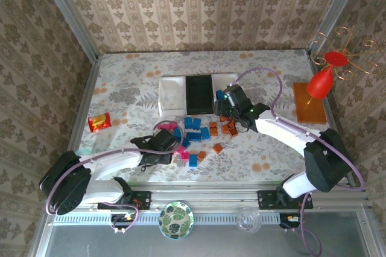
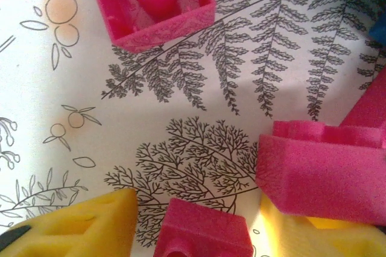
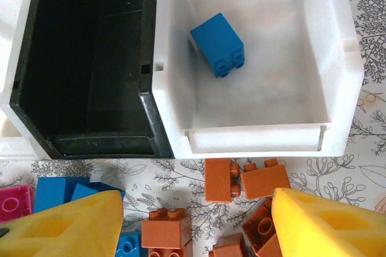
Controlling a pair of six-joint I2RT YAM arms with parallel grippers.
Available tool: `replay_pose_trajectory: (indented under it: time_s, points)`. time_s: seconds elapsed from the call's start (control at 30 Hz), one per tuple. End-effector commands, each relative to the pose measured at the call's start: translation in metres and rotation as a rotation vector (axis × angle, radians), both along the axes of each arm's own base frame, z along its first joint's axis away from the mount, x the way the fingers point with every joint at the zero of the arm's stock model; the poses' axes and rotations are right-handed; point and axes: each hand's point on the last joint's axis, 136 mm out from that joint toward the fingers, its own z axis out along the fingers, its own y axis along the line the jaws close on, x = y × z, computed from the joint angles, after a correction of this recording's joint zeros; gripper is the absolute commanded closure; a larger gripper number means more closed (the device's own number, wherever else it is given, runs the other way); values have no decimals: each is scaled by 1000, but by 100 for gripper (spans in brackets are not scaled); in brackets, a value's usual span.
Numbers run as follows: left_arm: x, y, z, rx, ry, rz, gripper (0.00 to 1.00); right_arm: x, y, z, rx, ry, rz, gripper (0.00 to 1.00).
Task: Sort the legos into containers by color
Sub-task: Pick up the lego from the middle-left of the table, then place the lego in the container.
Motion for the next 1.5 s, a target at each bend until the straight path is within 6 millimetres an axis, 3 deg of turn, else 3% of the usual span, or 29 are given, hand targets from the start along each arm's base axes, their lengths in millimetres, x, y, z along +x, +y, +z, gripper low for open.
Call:
replay_pose_trajectory:
  time_s: [0.0, 0.43, 0.53, 0.63, 0.73, 0.8, 0.87, 1.0, 1.23, 1.37, 1.47]
  points:
    - [-12, 9, 0, 8, 33, 22, 40, 0, -9, 8, -10, -31, -35, 32]
    - [-22, 13, -7, 53, 41, 22, 63, 0, -10, 10, 1, -35, -51, 31]
    - [-18, 8, 3, 18, 14, 20, 70, -2, -12, 9, 1, -34, -51, 31]
    - [-8, -3, 30, -45, -45, 4, 70, -5, -14, 9, 4, -35, -58, 31]
    - [19, -18, 73, -145, -141, -3, 70, -8, -17, 10, 9, -41, -65, 31]
    - [46, -28, 103, -246, -189, 13, 70, -11, -19, 4, 7, -30, -69, 31]
    - [75, -38, 126, -326, -222, 22, 70, -15, -20, 11, 27, -45, -69, 31]
    - [131, -67, 150, -362, -264, -12, 70, -25, -25, 4, 20, -22, -72, 31]
    - [191, -133, 139, -338, -234, -96, 72, -48, -42, -3, 4, -1, -89, 31]
    - [223, -122, 121, -277, -239, -3, 75, -61, -50, -4, -2, 6, -89, 31]
    - [235, -117, 113, -303, -249, 37, 75, -68, -56, -2, -1, 1, -91, 31]
